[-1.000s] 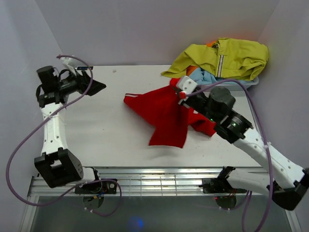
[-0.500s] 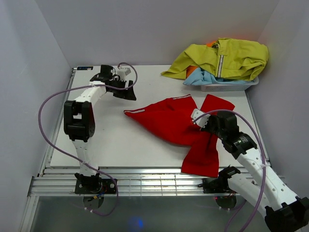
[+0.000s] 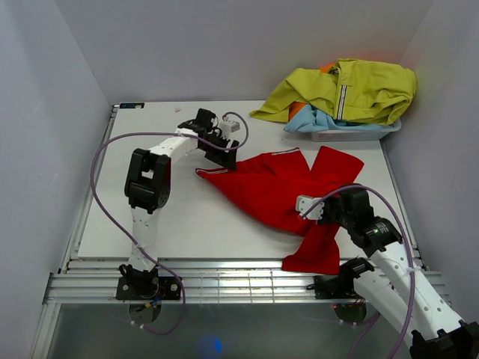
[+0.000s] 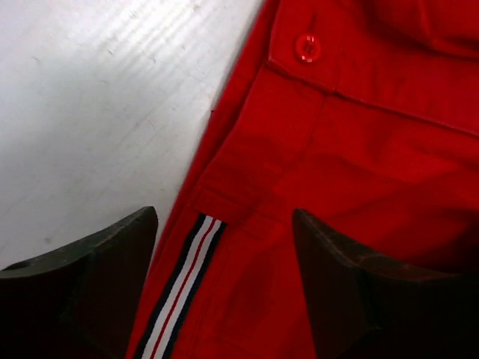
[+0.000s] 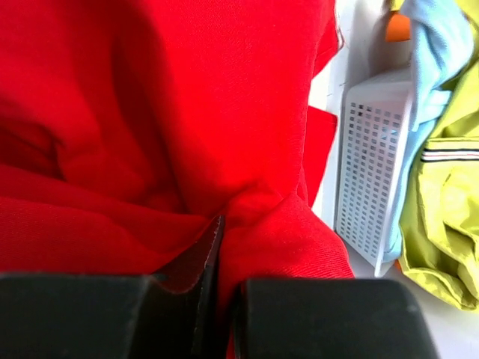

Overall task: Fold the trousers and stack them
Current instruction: Flatten the trousers out

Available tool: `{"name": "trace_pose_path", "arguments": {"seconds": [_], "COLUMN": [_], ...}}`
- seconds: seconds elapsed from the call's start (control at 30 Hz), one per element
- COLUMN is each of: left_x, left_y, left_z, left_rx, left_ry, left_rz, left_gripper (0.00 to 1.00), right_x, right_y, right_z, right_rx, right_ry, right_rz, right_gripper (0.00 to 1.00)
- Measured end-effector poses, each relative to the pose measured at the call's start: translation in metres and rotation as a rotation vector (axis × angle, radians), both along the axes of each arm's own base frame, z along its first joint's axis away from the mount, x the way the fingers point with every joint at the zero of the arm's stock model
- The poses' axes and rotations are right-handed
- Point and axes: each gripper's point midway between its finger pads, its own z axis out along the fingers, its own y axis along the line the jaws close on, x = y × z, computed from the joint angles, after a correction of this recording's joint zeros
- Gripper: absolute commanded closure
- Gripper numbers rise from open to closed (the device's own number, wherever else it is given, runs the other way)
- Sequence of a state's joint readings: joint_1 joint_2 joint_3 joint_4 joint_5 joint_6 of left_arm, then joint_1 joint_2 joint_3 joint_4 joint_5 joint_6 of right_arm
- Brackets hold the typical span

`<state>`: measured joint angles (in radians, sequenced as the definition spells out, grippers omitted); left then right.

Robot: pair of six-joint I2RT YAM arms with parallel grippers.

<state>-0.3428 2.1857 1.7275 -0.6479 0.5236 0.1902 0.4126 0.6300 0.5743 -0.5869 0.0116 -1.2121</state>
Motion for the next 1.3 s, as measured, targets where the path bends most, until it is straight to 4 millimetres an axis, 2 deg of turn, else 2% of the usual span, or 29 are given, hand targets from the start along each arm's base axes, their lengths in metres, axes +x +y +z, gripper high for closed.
{"name": "trace_pose_path", "arguments": {"seconds": [0.07, 0.1, 0.17, 0.27, 0.3, 0.43, 0.5, 0.63, 0.73, 0.8, 0.9, 0.93, 0.97, 1.0, 1.03, 1.07, 1.1, 1.2, 1.23, 1.3], "left_x": [-0.008, -0.012, -0.015, -0.02, -0.024, -0.03, -0.023, 0.0, 0.012, 0.012, 0.005, -0.001, -0.006, -0.013, -0.019, -0.026, -0.031, -0.042, -0.044, -0.044], "left_y": [-0.002, 0.0, 0.004, 0.018, 0.023, 0.05, 0.075, 0.148, 0.208, 0.243, 0.274, 0.278, 0.28, 0.282, 0.283, 0.285, 0.286, 0.289, 0.29, 0.293], "left_z": [-0.01, -0.014, -0.019, -0.025, -0.027, -0.024, -0.02, 0.002, 0.023, 0.036, 0.049, 0.049, 0.05, 0.048, 0.045, 0.042, 0.037, 0.023, 0.02, 0.02], "left_rx": [0.01, 0.016, 0.02, 0.026, 0.025, -0.011, -0.031, -0.067, -0.078, -0.076, -0.055, -0.045, -0.037, -0.026, -0.013, 0.0, 0.014, 0.042, 0.05, 0.059], "left_ry": [0.034, 0.052, 0.065, 0.092, 0.109, 0.181, 0.2, 0.167, 0.112, 0.078, 0.034, 0.028, 0.03, 0.03, 0.034, 0.038, 0.045, 0.073, 0.078, 0.074], "left_rz": [-0.006, -0.003, 0.004, 0.03, 0.037, 0.093, 0.156, 0.328, 0.458, 0.532, 0.598, 0.611, 0.618, 0.627, 0.635, 0.643, 0.648, 0.652, 0.653, 0.656], "left_gripper": [0.28, 0.38, 0.5, 0.94, 1.0, 1.0, 1.0, 1.0, 1.0, 1.0, 1.0, 1.0, 1.0, 1.0, 1.0, 1.0, 1.0, 1.0, 1.0, 1.0], "right_x": [0.005, 0.008, 0.017, 0.036, 0.044, 0.081, 0.101, 0.135, 0.142, 0.136, 0.113, 0.098, 0.08, 0.06, 0.04, 0.02, 0.004, -0.019, -0.019, -0.01], "right_y": [0.001, 0.002, 0.005, 0.01, 0.013, 0.027, 0.037, 0.064, 0.084, 0.095, 0.114, 0.119, 0.122, 0.126, 0.127, 0.126, 0.125, 0.113, 0.107, 0.099], "right_z": [-0.004, -0.005, -0.008, -0.007, -0.004, 0.019, 0.039, 0.081, 0.097, 0.094, 0.075, 0.063, 0.048, 0.031, 0.013, -0.004, -0.021, -0.054, -0.059, -0.055], "right_rx": [-0.01, -0.016, -0.028, -0.046, -0.048, -0.039, -0.023, 0.023, 0.033, 0.026, 0.012, 0.0, -0.01, -0.024, -0.045, -0.064, -0.084, -0.139, -0.157, -0.152], "right_ry": [0.018, 0.024, 0.04, 0.054, 0.049, -0.007, -0.057, -0.16, -0.203, -0.197, -0.166, -0.143, -0.112, -0.087, -0.053, -0.015, 0.019, 0.085, 0.104, 0.109], "right_rz": [-0.003, -0.004, -0.01, -0.02, -0.024, -0.022, -0.009, 0.058, 0.134, 0.195, 0.3, 0.339, 0.374, 0.421, 0.463, 0.499, 0.531, 0.543, 0.521, 0.453], "right_gripper": [0.92, 0.92, 0.92, 0.92, 0.92, 0.92, 0.92, 0.92, 0.92, 0.92, 0.91, 0.76, 0.68, 0.56, 0.24, 0.08, 0.02, 0.02, 0.02, 0.02]}}
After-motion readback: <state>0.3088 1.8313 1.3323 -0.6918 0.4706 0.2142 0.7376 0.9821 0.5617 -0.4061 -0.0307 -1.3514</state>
